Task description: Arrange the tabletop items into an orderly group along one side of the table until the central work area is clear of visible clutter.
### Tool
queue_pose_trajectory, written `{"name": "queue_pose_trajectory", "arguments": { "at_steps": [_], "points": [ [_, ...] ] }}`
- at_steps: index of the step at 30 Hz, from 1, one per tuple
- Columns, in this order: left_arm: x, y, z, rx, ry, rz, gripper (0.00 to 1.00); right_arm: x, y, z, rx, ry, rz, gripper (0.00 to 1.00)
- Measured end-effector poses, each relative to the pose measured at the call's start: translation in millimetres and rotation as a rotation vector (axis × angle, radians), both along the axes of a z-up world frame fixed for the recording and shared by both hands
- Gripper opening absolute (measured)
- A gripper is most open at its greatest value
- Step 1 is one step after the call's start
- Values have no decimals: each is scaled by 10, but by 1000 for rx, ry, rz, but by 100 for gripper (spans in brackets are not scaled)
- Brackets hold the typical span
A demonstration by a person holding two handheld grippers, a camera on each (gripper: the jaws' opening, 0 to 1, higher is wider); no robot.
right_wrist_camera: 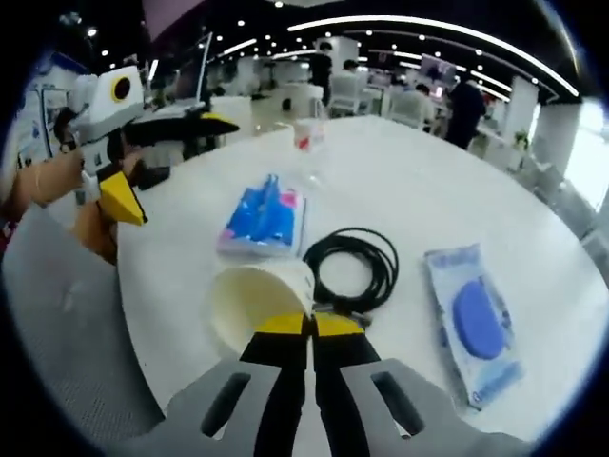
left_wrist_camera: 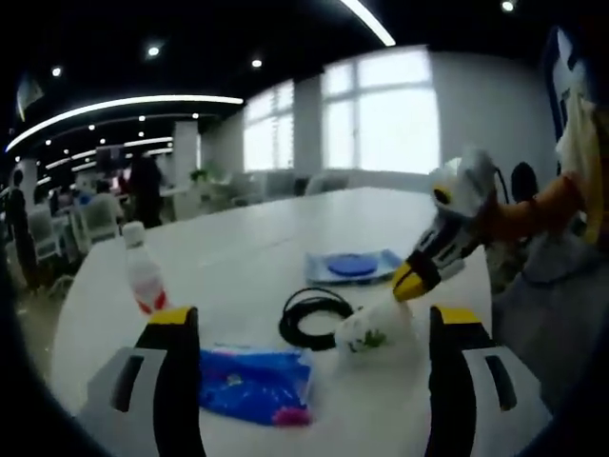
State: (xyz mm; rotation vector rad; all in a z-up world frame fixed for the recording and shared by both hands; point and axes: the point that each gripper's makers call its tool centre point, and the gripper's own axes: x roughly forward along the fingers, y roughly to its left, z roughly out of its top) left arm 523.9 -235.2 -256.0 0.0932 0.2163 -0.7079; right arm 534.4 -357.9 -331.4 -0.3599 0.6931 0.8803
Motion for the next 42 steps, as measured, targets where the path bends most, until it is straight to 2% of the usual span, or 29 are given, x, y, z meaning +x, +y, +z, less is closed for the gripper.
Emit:
{"name": "queue_pose_trajectory", "arguments": {
  "at_steps": [4, 8, 11, 17, 19, 25, 38, 42],
  "points": [
    [-30, -26, -8, 7, 5, -14, 98, -40, -32, 53, 25, 60, -41, 1],
    [-83, -112, -3, 22, 1, -55, 98, -84, -108, 101, -7, 95, -66, 1],
    [-111, -171, 4, 44, -10, -80, 95, -136, -139, 171, 14, 152, -112, 1],
    [-178, -300, 25, 67, -20, -139, 96, -213, -121, 349, 40, 221, -117, 1],
    [-199, -333, 32, 92, -35, -159, 95, -229, -91, 434, 47, 226, -111, 1],
    [-289, -485, 86, 135, -65, -223, 93, -359, 52, 566, 48, 283, -47, 1],
    [-483, -674, 55, 282, -129, -337, 87, -563, 200, 640, -3, 287, 58, 1],
    [-520, -712, 46, 303, -135, -364, 80, -621, 226, 647, -6, 295, 80, 1]
  ]
}}
